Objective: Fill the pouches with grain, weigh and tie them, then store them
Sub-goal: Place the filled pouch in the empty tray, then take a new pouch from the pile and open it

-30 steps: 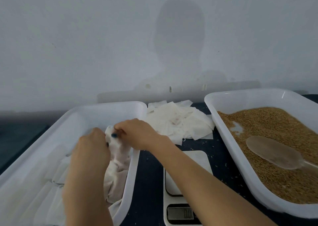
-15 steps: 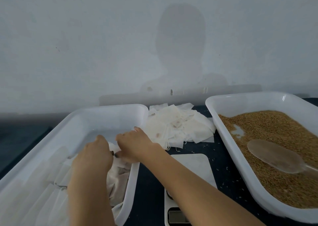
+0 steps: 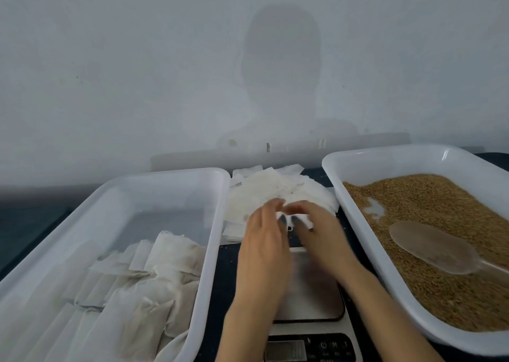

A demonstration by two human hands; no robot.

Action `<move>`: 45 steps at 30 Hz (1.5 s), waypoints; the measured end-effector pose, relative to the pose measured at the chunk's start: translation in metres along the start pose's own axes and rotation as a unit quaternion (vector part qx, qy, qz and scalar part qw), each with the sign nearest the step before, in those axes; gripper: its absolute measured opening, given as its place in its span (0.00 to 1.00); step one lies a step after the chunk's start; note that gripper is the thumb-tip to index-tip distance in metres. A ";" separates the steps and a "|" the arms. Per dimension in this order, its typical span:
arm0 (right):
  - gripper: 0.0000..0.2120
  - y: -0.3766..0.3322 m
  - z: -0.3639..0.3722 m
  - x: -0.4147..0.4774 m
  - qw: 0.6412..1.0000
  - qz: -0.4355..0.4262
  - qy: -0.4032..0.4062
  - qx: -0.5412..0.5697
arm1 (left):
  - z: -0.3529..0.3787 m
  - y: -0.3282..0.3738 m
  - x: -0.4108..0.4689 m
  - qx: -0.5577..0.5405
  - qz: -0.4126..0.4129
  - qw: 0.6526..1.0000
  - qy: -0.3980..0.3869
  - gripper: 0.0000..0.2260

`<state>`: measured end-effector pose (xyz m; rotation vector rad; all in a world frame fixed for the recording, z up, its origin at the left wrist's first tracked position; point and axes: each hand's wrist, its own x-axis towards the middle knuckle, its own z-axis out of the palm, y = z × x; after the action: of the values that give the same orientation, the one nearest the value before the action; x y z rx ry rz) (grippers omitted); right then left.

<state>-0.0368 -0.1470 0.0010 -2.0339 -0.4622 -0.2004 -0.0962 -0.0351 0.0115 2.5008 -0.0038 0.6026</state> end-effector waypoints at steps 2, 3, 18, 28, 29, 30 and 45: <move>0.12 0.018 -0.013 -0.007 0.998 0.022 0.055 0.016 | -0.003 -0.031 0.006 0.029 -0.033 0.999 -0.020 0.17; 0.12 0.024 -0.015 -0.011 0.997 0.026 0.068 0.010 | 0.003 -0.042 0.011 0.024 -0.066 0.997 -0.039 0.20; 0.10 0.064 -0.007 -0.016 0.981 0.175 0.062 0.056 | 0.035 -0.100 0.037 0.037 -0.134 0.990 -0.027 0.18; 0.10 0.067 -0.007 -0.017 0.984 0.177 0.021 0.027 | 0.037 -0.096 0.036 0.137 -0.132 0.982 0.012 0.07; 0.10 0.067 -0.007 -0.017 0.984 0.175 0.020 0.025 | 0.038 -0.094 0.036 0.121 -0.127 0.984 0.023 0.06; 0.10 0.066 -0.007 -0.017 0.984 0.175 0.020 0.025 | 0.038 -0.092 0.037 0.094 -0.128 0.986 0.042 0.04; 0.09 0.068 -0.007 -0.018 0.985 0.166 0.019 0.036 | 0.040 -0.084 0.039 -0.264 -0.199 0.942 0.060 0.26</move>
<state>-0.0254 -0.1862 -0.0565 -1.9976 -0.1003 -0.0189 -0.0338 0.0197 -0.0461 1.8695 0.3344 0.4985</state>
